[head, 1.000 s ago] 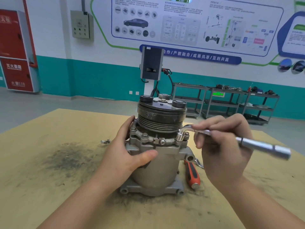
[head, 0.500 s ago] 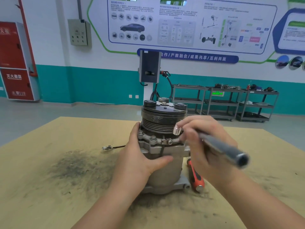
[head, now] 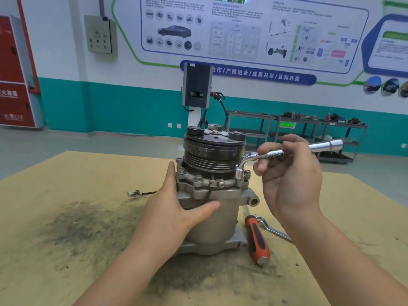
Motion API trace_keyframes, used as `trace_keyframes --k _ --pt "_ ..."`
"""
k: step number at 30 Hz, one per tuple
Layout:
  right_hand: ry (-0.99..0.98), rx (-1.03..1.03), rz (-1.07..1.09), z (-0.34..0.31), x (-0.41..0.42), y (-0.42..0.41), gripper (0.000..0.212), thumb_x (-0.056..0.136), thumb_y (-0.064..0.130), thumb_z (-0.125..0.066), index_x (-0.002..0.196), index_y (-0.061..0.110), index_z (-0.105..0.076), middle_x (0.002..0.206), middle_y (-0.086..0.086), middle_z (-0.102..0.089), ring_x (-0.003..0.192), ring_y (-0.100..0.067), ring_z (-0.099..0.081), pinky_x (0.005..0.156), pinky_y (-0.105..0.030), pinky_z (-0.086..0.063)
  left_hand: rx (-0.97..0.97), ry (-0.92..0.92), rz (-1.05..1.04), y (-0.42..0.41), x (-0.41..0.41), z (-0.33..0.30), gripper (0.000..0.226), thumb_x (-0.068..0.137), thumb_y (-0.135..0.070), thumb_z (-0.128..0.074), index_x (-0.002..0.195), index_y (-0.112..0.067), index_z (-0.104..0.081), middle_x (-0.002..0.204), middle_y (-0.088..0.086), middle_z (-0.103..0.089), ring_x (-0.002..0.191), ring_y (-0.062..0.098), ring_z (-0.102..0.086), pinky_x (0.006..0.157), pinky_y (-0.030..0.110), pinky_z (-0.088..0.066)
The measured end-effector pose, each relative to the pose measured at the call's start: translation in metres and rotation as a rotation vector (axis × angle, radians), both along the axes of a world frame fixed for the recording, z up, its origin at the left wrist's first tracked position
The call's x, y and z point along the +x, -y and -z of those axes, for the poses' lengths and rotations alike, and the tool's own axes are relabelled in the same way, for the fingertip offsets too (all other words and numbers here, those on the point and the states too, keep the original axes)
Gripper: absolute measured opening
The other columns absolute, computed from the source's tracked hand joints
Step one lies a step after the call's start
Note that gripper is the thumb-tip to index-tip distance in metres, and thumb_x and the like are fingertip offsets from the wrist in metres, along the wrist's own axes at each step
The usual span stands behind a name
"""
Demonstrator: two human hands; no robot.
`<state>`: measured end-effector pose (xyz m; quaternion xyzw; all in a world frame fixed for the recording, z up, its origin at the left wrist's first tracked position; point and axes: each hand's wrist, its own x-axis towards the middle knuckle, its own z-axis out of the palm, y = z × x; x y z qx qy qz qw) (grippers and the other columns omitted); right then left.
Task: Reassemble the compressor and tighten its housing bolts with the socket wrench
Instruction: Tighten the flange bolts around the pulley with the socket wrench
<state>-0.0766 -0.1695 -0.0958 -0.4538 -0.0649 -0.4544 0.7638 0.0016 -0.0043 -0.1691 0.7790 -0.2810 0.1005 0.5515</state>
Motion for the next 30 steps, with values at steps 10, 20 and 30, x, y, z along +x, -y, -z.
trace_keyframes --k 10,20,30 --pt "-0.066 0.085 -0.092 -0.002 -0.004 0.007 0.019 0.094 0.004 -0.034 0.081 0.012 -0.045 0.058 -0.010 -0.064 0.039 -0.019 -0.047 0.044 -0.023 -0.043 -0.013 0.055 -0.026 -0.004 -0.006 0.000 0.060 0.058 -0.062 -0.075 0.114 -0.054 -0.055 0.091 -0.049 -0.060 0.087 -0.029 -0.051 0.065 -0.008 -0.034" --pt "-0.252 0.222 -0.313 -0.004 -0.005 0.021 0.014 0.092 0.009 -0.040 0.080 0.010 -0.046 0.063 -0.009 -0.063 0.043 -0.015 -0.049 0.043 -0.022 -0.045 -0.006 0.070 -0.087 -0.002 -0.010 -0.003 0.056 0.057 -0.064 -0.074 0.109 -0.050 -0.060 0.088 -0.049 -0.060 0.087 -0.028 -0.051 0.065 -0.005 -0.036" --pt "0.060 -0.216 0.212 0.017 -0.013 0.002 0.018 0.086 0.004 -0.042 0.077 0.008 -0.057 0.068 -0.012 -0.070 0.048 -0.025 -0.057 0.053 -0.027 -0.049 0.009 0.091 -0.149 0.001 -0.022 -0.001 0.063 0.057 -0.070 -0.068 0.115 -0.046 -0.059 0.092 -0.035 -0.066 0.094 -0.024 -0.048 0.068 -0.003 -0.038"
